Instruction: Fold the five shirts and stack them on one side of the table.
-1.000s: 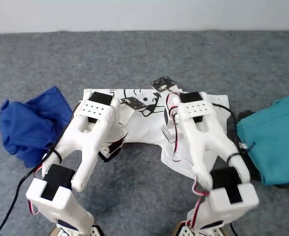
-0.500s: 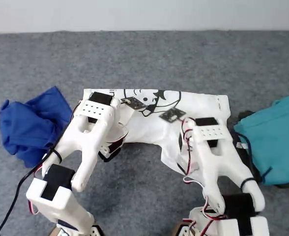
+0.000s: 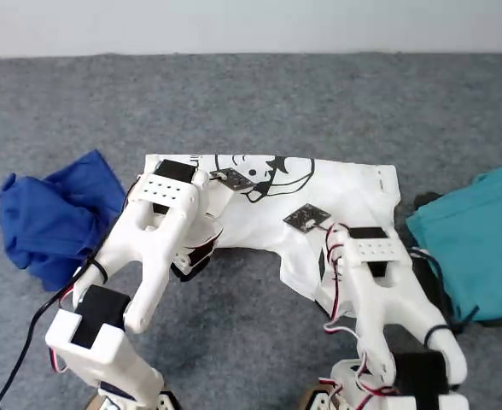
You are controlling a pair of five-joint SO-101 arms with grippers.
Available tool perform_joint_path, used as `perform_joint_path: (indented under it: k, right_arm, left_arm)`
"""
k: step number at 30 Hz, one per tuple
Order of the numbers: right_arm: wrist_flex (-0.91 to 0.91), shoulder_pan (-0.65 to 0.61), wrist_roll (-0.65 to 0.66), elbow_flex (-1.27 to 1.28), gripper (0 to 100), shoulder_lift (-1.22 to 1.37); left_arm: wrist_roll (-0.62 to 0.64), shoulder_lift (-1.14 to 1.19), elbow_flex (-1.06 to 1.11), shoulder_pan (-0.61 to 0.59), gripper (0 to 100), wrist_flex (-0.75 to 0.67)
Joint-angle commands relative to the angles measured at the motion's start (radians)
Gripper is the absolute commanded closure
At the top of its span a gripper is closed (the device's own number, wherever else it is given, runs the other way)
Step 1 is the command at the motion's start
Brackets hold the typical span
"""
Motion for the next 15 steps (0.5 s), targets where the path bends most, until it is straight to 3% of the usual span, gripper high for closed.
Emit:
perform_joint_path:
  k: [1,4,8,15]
  right_arm:
    - [-0.090,0.008,0.014,0.069,84.5,0.005]
    - [-0.163,0.008,0.015,0.106,85.6,0.005]
    - [-0.173,0.008,0.015,0.110,98.9,0.001]
    - [-0.170,0.008,0.015,0.109,98.7,-0.005]
  left_arm:
    - [0.005,-0.017,0.002,0.008,97,0.011]
    - [0.005,-0.017,0.002,0.008,97,0.011]
    - [0.005,-0.017,0.015,0.009,97,0.011]
    - [0.005,-0.017,0.033,0.009,97,0.005]
